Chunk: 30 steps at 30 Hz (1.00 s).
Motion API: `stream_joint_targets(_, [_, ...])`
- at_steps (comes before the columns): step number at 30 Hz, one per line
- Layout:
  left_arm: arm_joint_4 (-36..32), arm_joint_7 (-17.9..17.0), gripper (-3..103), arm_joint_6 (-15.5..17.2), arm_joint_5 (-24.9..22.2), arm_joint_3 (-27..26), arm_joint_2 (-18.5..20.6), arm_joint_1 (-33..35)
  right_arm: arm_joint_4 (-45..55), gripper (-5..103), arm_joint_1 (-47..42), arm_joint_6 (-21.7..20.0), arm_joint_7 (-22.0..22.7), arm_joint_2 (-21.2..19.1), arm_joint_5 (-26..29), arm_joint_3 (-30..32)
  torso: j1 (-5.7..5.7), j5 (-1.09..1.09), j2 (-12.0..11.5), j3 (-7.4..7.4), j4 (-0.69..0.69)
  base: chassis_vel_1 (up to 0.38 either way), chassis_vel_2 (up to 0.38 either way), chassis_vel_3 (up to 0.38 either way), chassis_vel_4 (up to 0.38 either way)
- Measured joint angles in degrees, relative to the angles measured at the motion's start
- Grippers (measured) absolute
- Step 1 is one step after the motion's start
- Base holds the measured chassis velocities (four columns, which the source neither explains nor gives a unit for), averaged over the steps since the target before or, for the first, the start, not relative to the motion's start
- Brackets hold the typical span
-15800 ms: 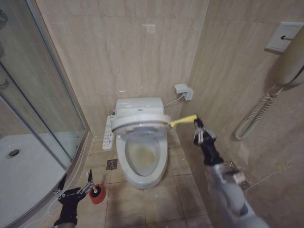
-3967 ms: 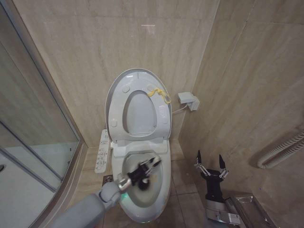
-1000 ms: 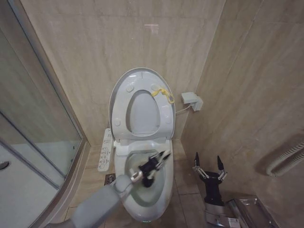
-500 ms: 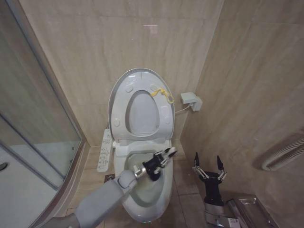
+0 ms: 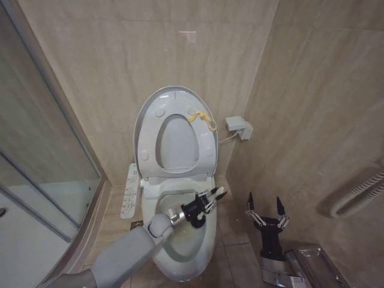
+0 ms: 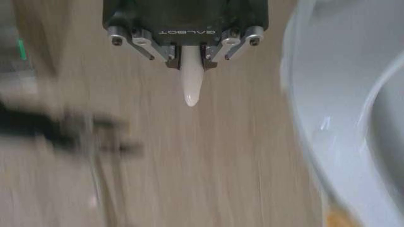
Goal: Open the toilet lid, clean the toilet bowl with a toilet brush, close the toilet lid, and flush.
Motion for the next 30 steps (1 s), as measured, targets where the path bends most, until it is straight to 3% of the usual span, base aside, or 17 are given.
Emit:
stream_joint_targets(1, [0.00, 0.00, 22, 0.00, 0.00, 0.00, 0.00, 0.00, 0.00, 100, 0.00, 0.00, 0.00, 0.00, 0.00, 0.00, 0.00, 0.00, 0.00, 0.00, 0.00, 0.000, 0.000, 0.000, 0.000])
stream_joint_targets(3, [3.51, 0.20, 22, -0.54, 0.53, -0.31, 0.94, 0.80, 0.19, 100, -0.11, 0.00, -0.08, 0.01, 0.00, -0.51, 0.00, 0.02, 0.00, 0.00, 0.13, 0.000, 0.000, 0.000, 0.000])
stream_joint_targets(7, [1.67, -0.31, 22, 0.05, -0.57, 0.67, 0.08, -0.31, 0.22, 100, -0.17, -0.01, -0.18, 0.02, -0.06, -0.59, 0.00, 0.02, 0.00, 0.00, 0.13, 0.045, 0.045, 0.012, 0.017])
stream_joint_targets(9, [-2.90, -0.95, 22, 0.87, -1.93, 2.27, -1.28, -2.04, 0.27, 100, -0.21, -0.01, -0.20, 0.02, -0.08, -0.22, 0.00, -0.02, 0.00, -0.01, -0.04, 0.000, 0.000, 0.000, 0.000])
stream_joint_targets(13, [-2.46, -0.79, 22, 0.93, -1.60, 3.73, -0.83, -1.99, 0.23, 100, -0.21, 0.03, -0.19, 0.01, -0.14, -0.09, 0.00, 0.00, 0.00, 0.00, -0.05, -0.054, -0.035, -0.017, -0.033])
stream_joint_targets(15, [0.17, -0.56, 22, 0.25, -0.82, 3.33, -0.26, -1.11, 0.22, 100, -0.24, 0.06, -0.21, -0.02, -0.20, -0.16, 0.00, 0.00, 0.00, 0.00, -0.03, 0.000, 0.000, 0.000, 0.000])
stream_joint_targets(16, [2.93, -0.16, 22, -0.65, 0.25, 1.96, 0.52, 0.35, 0.17, 100, -0.22, 0.09, -0.33, -0.02, -0.27, -0.47, 0.01, 0.01, -0.01, 0.01, 0.08, 0.000, 0.000, 0.000, 0.000])
stream_joint_targets(19, [2.37, -0.02, 22, -1.23, 0.83, 0.21, 1.40, 2.33, 0.05, 100, -0.15, 0.11, -0.52, 0.01, -0.35, -0.77, 0.00, 0.01, 0.00, 0.00, 0.14, 0.072, 0.027, 0.011, 0.017])
stream_joint_targets(22, [-2.75, -0.40, 22, -0.60, 0.08, 0.26, 1.47, 2.46, -0.10, 100, -0.07, 0.13, -0.55, 0.03, -0.38, -0.49, 0.00, 0.00, -0.01, 0.00, 0.07, 0.017, 0.016, 0.004, 0.015])
stream_joint_targets(24, [-6.30, -0.60, 22, -0.22, 0.08, 0.51, 1.83, 2.37, -0.11, 100, -0.04, 0.13, -0.53, 0.02, -0.38, -0.24, -0.01, -0.01, 0.01, -0.01, -0.05, 0.000, 0.000, 0.000, 0.000])
stream_joint_targets(27, [-1.90, 0.21, 22, -1.53, 1.60, -0.14, 3.13, 3.83, -0.11, 100, -0.03, 0.13, -0.52, 0.00, -0.48, -0.29, 0.00, -0.01, 0.00, 0.00, -0.04, 0.000, 0.000, 0.000, 0.000])
stream_joint_targets(29, [1.87, 0.72, 22, -2.73, 2.20, -1.09, 4.51, 5.21, -0.11, 100, 0.03, 0.12, -0.58, -0.01, -0.57, -0.72, 0.00, 0.00, 0.00, 0.00, 0.11, 0.000, 0.000, 0.000, 0.000])
stream_joint_targets(30, [2.25, 0.65, 22, -2.73, 1.95, -1.43, 4.91, 5.17, -0.11, 100, -0.02, 0.11, -0.63, 0.01, -0.64, -0.85, -0.01, 0.01, 0.00, -0.01, 0.10, 0.000, 0.000, 0.000, 0.000])
